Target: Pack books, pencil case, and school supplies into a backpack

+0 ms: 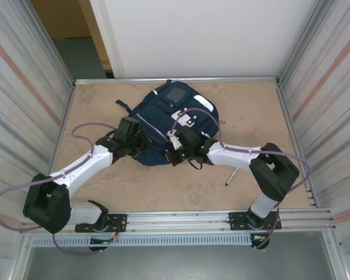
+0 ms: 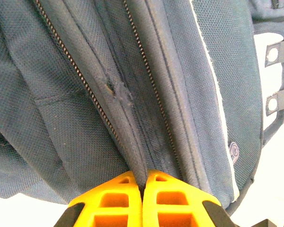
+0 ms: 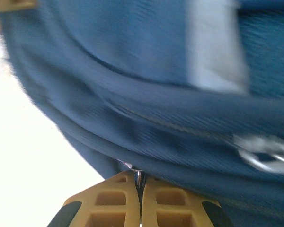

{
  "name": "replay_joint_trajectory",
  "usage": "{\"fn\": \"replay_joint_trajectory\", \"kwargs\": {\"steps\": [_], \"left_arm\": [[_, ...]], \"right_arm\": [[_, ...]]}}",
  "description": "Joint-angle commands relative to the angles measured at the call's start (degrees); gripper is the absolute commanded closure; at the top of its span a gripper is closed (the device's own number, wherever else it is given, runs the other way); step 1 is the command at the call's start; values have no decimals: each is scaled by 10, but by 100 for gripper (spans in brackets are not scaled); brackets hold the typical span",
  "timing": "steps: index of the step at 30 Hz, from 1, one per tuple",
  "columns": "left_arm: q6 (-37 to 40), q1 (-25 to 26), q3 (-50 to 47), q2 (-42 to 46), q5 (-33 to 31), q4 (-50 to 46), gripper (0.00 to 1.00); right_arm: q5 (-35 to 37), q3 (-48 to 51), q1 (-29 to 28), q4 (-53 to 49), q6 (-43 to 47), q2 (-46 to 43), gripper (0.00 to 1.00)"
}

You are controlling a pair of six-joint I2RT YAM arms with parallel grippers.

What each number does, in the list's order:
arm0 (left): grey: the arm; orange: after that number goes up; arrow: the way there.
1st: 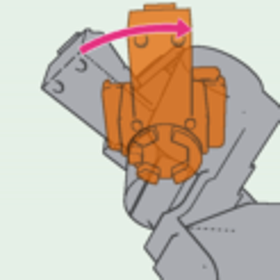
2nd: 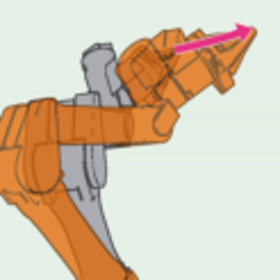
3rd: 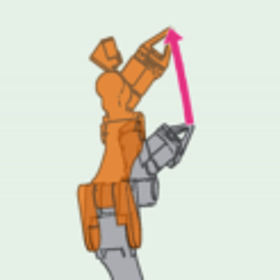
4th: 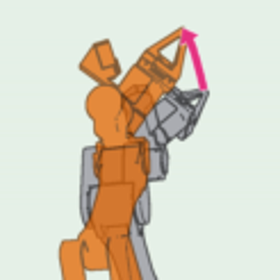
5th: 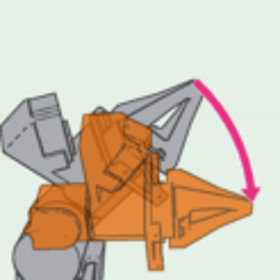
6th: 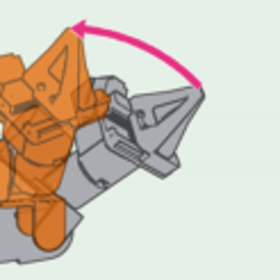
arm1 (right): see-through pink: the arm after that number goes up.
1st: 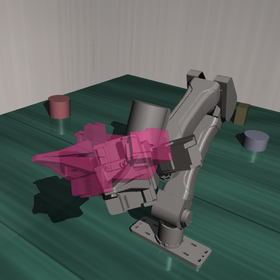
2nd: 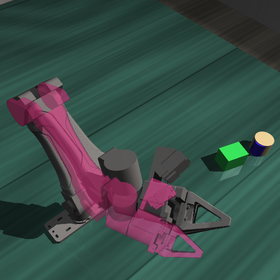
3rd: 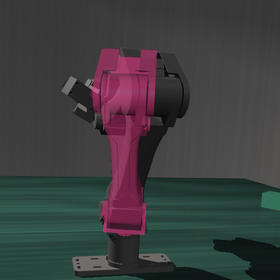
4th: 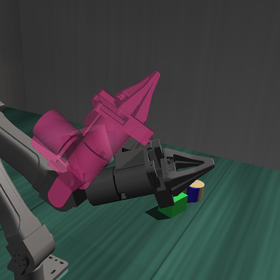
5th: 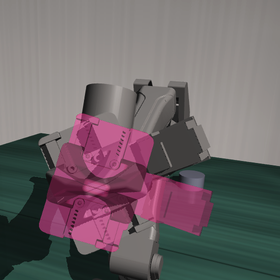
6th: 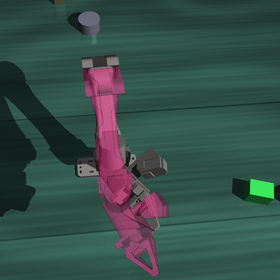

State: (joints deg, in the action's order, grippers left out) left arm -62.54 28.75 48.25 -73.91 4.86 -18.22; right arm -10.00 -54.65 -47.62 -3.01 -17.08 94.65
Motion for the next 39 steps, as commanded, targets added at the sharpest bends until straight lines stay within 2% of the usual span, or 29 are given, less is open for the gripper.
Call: {"fn": "replay_joint_trajectory", "kwargs": {"steps": [1,5,7,10,15,16,17,18,20,22,27,31,39], "left_arm": [[33,-9,2,44,-11,-30,100],[46,-10,-4,59,-9,-46,100],[47,-10,-12,67,-2,-48,100],[41,-10,-26,73,22,-48,100],[57,11,-42,91,16,-62,99],[61,15,-44,98,15,-61,86],[65,17,-45,107,21,-65,67],[67,17,-44,115,22,-75,59],[71,16,-38,132,11,-97,52],[76,12,-32,145,3,-109,49],[89,-20,-7,121,15,-97,48],[85,-38,20,68,25,-73,48],[100,-58,59,-52,37,-19,50]], "right_arm": [[47,28,50,-61,17,-36,100],[97,27,112,-99,2,-34,100],[112,20,144,-110,-12,-28,95],[125,14,179,-111,-33,-24,94],[111,7,194,-114,-34,-34,81],[102,7,194,-115,-31,-44,76],[93,7,193,-119,-30,-56,72],[88,9,193,-124,-28,-74,66],[88,14,191,-135,-26,-113,58],[85,20,192,-142,-20,-151,53],[39,20,189,-142,15,-206,48],[-14,4,175,-129,47,-198,47],[17,-4,129,-130,64,-181,46]]}}
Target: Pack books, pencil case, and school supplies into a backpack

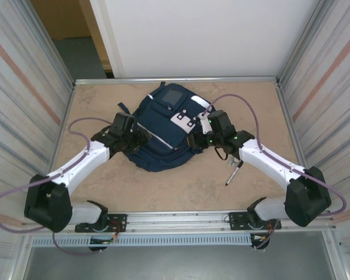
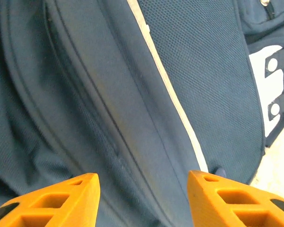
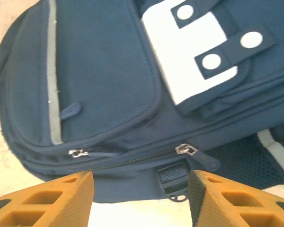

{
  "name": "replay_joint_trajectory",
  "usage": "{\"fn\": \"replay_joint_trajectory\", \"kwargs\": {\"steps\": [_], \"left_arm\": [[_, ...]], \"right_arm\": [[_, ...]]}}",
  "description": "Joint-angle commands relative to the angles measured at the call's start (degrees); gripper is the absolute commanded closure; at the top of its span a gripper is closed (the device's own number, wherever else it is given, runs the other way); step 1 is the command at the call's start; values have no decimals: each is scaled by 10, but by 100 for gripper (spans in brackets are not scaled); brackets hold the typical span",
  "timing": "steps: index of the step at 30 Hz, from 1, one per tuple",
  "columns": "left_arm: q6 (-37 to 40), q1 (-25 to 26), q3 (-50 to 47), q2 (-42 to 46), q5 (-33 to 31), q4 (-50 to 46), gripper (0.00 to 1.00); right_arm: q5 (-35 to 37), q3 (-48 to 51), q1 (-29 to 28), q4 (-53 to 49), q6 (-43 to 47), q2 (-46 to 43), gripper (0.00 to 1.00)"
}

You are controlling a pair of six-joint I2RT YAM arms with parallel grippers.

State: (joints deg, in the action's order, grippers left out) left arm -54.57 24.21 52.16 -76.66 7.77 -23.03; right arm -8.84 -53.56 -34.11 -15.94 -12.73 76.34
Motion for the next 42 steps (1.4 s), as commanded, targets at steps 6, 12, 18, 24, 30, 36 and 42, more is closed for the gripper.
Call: {"fn": "replay_joint_trajectory", "kwargs": {"steps": [6,12,18,24,30,36,42], "left_arm": [[36,-27,43,-91,21,63,56],[51,-36,86,-127,166,81,98],[77,-37,147,-86,185,-41,100],[35,-36,117,-55,208,-24,100],[20,-37,104,-54,221,-18,100],[9,-37,82,-44,209,-4,100],[-18,-36,48,-26,183,17,100]], "right_arm": [[-10,-15,-7,-11,30,21,45],[-91,-35,-1,-48,128,80,44],[-155,-60,20,-48,178,119,35],[-140,-80,11,-46,216,135,34],[-119,-88,-6,-50,215,167,37],[-105,-81,-23,-50,180,176,70],[-159,-59,-39,-40,121,125,92]]}}
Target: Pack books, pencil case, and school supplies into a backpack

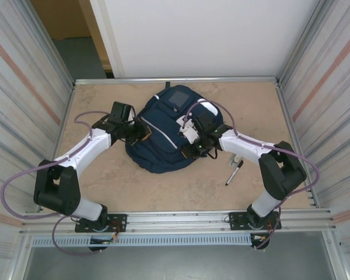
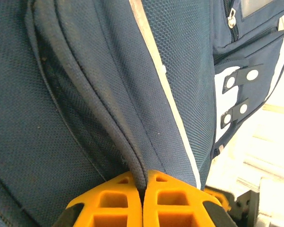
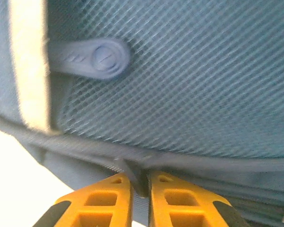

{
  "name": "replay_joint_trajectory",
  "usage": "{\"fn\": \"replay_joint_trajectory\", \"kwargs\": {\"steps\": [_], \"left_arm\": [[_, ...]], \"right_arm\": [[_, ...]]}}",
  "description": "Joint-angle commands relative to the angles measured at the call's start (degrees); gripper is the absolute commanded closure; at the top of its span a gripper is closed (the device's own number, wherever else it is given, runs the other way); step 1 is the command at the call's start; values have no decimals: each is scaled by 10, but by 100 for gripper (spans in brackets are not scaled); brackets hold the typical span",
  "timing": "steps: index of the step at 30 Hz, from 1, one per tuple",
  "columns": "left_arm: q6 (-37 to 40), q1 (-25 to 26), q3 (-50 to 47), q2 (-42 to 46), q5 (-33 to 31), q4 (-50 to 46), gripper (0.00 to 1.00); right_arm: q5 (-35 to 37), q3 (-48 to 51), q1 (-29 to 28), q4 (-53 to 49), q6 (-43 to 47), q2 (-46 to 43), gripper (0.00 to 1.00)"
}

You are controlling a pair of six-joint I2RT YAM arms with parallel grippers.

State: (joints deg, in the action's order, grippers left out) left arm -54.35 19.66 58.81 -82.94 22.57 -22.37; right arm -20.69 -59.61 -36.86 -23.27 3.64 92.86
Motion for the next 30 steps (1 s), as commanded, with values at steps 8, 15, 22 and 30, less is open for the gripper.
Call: {"fn": "replay_joint_trajectory", "kwargs": {"steps": [8,15,22,30], "left_arm": [[-85,34,-78,75,-16,67,100],[-108,70,-100,74,-31,92,100],[-83,44,-115,68,-21,84,98],[6,20,-85,63,28,51,91]], "right_arm": [[-80,-39,-102,101,-161,2,88],[-55,-84,-133,130,-242,50,72],[-73,-46,-113,98,-224,-7,58],[39,29,-66,16,-168,-140,46]]}}
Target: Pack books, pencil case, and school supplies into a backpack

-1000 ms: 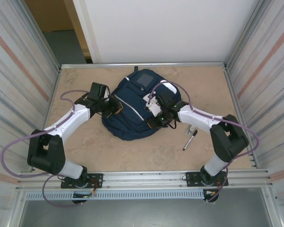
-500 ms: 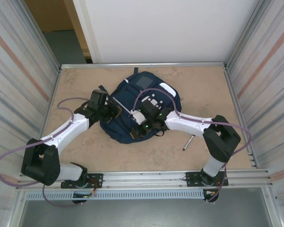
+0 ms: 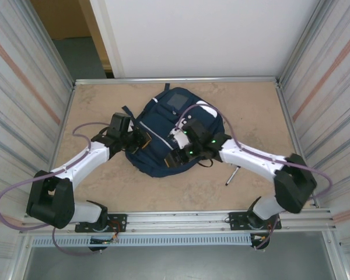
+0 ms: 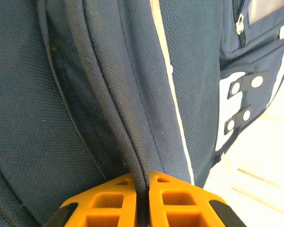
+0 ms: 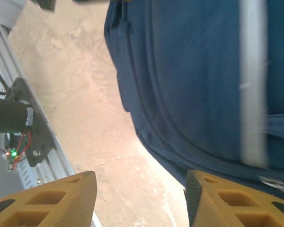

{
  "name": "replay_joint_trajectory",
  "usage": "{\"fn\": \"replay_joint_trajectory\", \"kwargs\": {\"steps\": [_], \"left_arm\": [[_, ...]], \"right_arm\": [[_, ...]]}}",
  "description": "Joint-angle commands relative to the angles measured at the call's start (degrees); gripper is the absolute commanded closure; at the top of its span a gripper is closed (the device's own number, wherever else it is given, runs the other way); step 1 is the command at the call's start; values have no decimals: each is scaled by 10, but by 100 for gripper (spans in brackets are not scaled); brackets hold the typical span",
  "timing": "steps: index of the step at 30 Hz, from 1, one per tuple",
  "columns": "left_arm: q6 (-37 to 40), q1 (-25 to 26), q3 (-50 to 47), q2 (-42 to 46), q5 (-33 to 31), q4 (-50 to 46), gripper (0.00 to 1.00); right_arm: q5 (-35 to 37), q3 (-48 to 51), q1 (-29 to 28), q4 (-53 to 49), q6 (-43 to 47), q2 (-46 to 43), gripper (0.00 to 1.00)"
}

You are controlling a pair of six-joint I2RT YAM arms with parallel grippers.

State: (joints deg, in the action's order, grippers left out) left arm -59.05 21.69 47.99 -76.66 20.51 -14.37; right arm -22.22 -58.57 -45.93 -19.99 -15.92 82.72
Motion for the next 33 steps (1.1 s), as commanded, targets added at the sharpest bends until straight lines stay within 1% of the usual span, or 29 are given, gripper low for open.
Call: {"fn": "replay_joint_trajectory", "kwargs": {"steps": [1,2,6,7,9,12,15,18,22,23,25,26,28,31,33], "left_arm": [[57,-2,24,1,48,-34,96],[58,-2,24,1,49,-34,99],[55,-9,23,0,57,-33,100],[54,-10,24,0,56,-33,100],[49,-10,24,0,56,-34,100],[39,-10,20,-2,59,-31,100],[30,-10,18,-7,67,-25,100],[24,-10,16,-13,74,-20,100],[14,-10,10,-14,75,-11,100],[11,-10,8,-14,76,-9,100],[9,-10,6,-11,76,-8,100],[8,-10,6,-10,77,-8,100],[8,-10,4,-5,74,-8,100],[5,-10,3,2,66,-10,100],[2,-10,-3,6,59,-8,100]], "right_arm": [[66,25,37,-19,29,-47,45],[78,29,48,-22,32,-51,44],[113,12,90,-52,6,-31,44],[111,8,98,-59,-4,-22,45],[75,10,104,-56,4,-5,45],[17,35,98,-22,53,17,46],[-19,51,93,11,67,38,45],[-17,51,72,24,81,50,45],[32,46,40,25,99,63,47],[41,47,36,30,101,66,49],[46,49,34,43,107,73,58],[46,48,33,48,109,76,65],[45,37,33,43,109,83,83],[40,23,20,22,109,78,94],[37,17,8,10,104,71,97]]}}
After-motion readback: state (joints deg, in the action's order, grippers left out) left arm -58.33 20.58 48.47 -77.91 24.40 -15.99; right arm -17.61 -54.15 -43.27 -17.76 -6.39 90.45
